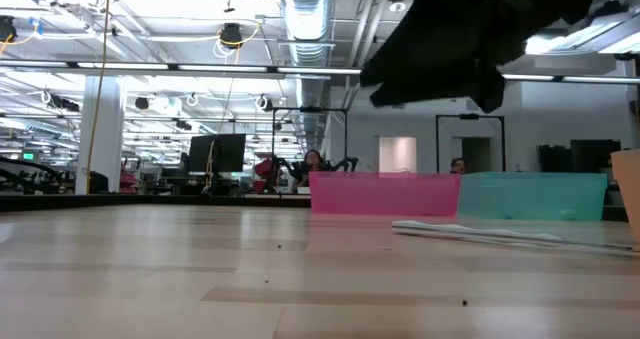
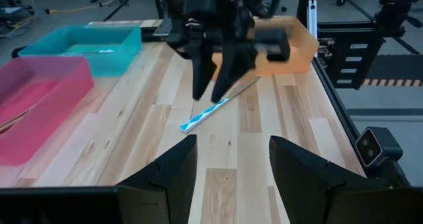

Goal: Sort silverware by color (type)
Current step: Put the blue knife into the blue bin

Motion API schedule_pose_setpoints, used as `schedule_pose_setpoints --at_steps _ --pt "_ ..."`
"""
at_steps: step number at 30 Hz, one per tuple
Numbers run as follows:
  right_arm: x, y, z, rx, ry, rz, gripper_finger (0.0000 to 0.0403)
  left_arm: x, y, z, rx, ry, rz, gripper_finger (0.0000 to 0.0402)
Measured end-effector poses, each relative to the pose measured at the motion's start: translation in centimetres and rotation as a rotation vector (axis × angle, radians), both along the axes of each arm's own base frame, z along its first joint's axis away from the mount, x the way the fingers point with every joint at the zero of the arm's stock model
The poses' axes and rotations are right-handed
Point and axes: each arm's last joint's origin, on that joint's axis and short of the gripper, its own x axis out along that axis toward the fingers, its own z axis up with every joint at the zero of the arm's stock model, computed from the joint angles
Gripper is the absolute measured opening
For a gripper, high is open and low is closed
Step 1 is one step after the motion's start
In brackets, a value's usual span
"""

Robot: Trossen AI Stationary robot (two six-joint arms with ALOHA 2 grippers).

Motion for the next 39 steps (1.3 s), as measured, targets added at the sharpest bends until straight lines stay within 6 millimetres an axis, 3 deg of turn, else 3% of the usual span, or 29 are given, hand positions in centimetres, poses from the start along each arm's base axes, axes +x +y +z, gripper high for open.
schedule_pose_setpoints --at_steps 13,21,30,39 --pt "3.4 1.2 0.1 -0.183 0.518 -0.086 0.0154 0.0 0.0 0.0 -0.008 -0.003 0.004 0.0173" --pt "3.0 1.4 -2.1 -0.141 0.706 -0.042 0.0154 0.0 0.0 0.0 -0.012 -0.003 0.003 0.0173" --pt "2.0 0.5 -0.7 -0.177 0.778 -0.058 0.0154 0.0 0.0 0.0 -0.013 -0.005 0.005 0.0173" --pt "2.2 -0.6 -2.8 -0.053 0.849 0.092 0.0154 0.0 0.0 0.1 -0.026 -0.007 0.008 0.0173"
